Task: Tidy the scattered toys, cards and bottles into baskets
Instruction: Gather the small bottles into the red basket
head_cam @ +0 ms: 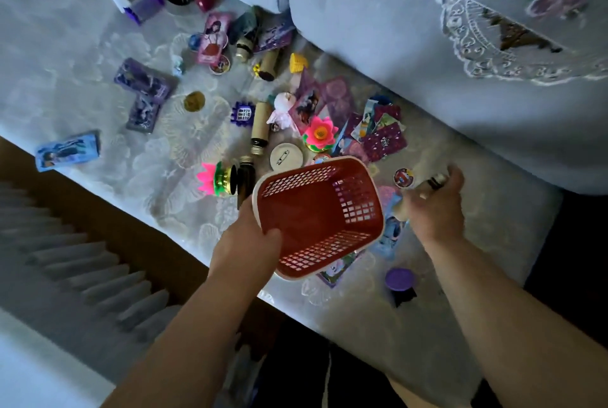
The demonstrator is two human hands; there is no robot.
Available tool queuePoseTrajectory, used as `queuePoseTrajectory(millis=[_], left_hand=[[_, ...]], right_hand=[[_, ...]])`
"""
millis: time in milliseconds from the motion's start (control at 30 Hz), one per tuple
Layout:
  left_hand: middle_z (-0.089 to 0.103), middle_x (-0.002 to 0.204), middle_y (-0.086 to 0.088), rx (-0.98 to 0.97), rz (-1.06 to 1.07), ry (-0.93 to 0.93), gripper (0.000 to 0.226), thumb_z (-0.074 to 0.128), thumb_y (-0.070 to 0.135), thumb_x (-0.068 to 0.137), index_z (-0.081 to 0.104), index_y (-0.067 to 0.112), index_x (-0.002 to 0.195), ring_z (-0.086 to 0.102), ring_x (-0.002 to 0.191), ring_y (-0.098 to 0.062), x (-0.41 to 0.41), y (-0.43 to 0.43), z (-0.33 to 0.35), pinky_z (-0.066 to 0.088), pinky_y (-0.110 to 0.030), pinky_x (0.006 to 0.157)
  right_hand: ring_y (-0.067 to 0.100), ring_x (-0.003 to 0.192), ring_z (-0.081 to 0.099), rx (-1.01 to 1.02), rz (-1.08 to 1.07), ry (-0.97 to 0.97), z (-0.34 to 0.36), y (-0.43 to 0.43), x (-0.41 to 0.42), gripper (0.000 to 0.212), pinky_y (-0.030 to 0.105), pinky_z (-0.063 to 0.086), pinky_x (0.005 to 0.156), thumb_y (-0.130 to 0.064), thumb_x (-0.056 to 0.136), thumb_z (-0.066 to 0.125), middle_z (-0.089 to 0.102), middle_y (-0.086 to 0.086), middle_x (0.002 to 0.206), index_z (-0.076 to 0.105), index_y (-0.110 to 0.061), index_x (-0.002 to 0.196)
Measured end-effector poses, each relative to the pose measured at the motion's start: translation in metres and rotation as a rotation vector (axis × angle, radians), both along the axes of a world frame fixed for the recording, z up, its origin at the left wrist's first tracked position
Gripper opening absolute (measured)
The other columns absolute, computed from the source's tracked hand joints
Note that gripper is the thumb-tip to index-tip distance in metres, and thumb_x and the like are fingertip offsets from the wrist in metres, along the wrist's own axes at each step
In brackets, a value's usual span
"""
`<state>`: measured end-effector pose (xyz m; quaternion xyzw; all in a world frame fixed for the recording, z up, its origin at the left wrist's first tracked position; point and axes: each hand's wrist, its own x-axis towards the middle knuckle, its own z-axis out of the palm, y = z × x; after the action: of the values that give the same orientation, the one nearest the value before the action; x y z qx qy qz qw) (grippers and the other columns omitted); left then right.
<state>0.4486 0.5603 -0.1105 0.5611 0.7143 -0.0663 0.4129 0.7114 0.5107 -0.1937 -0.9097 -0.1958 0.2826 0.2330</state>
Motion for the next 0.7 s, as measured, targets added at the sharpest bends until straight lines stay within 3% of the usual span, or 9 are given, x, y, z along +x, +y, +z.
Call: queuePoseTrajectory(millis=[100,167,300,367,467,533,600,700], left_hand=[[0.065,0.111,-0.004,-0.015,0.011,-0.021,0.054,0.053,0.023,0.086,0.038,0.031,0.137,0.052,0.086,-0.021,0.002,0.004,0.011,0.041,-0.032,0.076],[0.065,0.108,-0.002,-0.029,0.013,-0.018,0.049,0.054,0.026,0.086,0.042,0.030,0.133,0.052,0.086,-0.021,0.002,0.005,0.018,0.040,-0.032,0.076],[0.063,0.094,0.002,-0.053,0.072,-0.022,0.035,0.053,0.029,0.081,0.051,0.028,0.116,0.060,0.086,-0.022,-0.010,0.010,0.045,0.047,-0.034,0.075],[0.065,0.090,0.003,-0.054,0.107,-0.027,0.033,0.050,0.033,0.075,0.054,0.027,0.107,0.064,0.082,-0.020,-0.023,0.014,0.059,0.051,-0.035,0.075],[0.065,0.088,0.004,-0.018,0.165,-0.016,0.032,0.048,0.037,0.073,0.056,0.028,0.102,0.064,0.080,-0.020,-0.045,0.020,0.076,0.051,-0.035,0.075],[0.066,0.090,0.003,0.007,0.217,0.006,0.030,0.049,0.037,0.075,0.057,0.028,0.103,0.063,0.083,-0.021,-0.061,0.026,0.083,0.052,-0.036,0.079],[0.067,0.092,0.002,0.025,0.290,0.005,0.038,0.048,0.040,0.070,0.057,0.029,0.105,0.065,0.085,-0.023,-0.080,0.038,0.089,0.055,-0.041,0.082],[0.068,0.096,0.000,0.045,0.345,0.035,0.049,0.045,0.044,0.063,0.059,0.029,0.108,0.066,0.086,-0.027,-0.113,0.065,0.089,0.056,-0.046,0.082]], right_hand=[[0.019,0.088,0.063,0.225,0.063,0.066,0.043,0.017,-0.023,0.058,0.029,0.052,0.073,-0.024,0.083,0.065,0.063,-0.002,0.108,0.034,-0.031,0.131],[0.012,0.081,0.062,0.196,0.233,0.109,0.057,0.028,-0.039,0.045,0.025,0.050,0.066,-0.029,0.085,0.067,0.063,-0.008,0.098,0.042,-0.028,0.123],[0.018,0.099,0.058,0.124,0.490,0.002,0.065,0.049,-0.064,0.041,0.033,0.048,0.083,-0.033,0.084,0.069,0.061,-0.002,0.109,0.050,-0.025,0.120],[0.021,0.110,0.052,0.101,0.568,-0.063,0.067,0.059,-0.074,0.046,0.032,0.042,0.091,-0.031,0.083,0.070,0.051,0.004,0.119,0.052,-0.022,0.124],[0.017,0.111,0.049,0.154,0.569,0.007,0.077,0.073,-0.091,0.048,0.034,0.042,0.095,-0.038,0.086,0.066,0.041,0.005,0.127,0.049,-0.022,0.128],[0.016,0.103,0.054,0.216,0.507,0.012,0.082,0.086,-0.101,0.040,0.031,0.049,0.087,-0.046,0.091,0.056,0.047,0.006,0.122,0.053,-0.021,0.122],[0.012,0.085,0.057,0.238,0.453,0.046,0.085,0.102,-0.112,0.030,0.015,0.046,0.066,-0.043,0.095,0.052,0.057,0.006,0.111,0.057,-0.017,0.110],[0.019,0.080,0.060,0.118,0.530,0.026,0.073,0.129,-0.132,0.028,0.021,0.039,0.058,-0.036,0.095,0.053,0.067,0.006,0.099,0.062,-0.012,0.105]])
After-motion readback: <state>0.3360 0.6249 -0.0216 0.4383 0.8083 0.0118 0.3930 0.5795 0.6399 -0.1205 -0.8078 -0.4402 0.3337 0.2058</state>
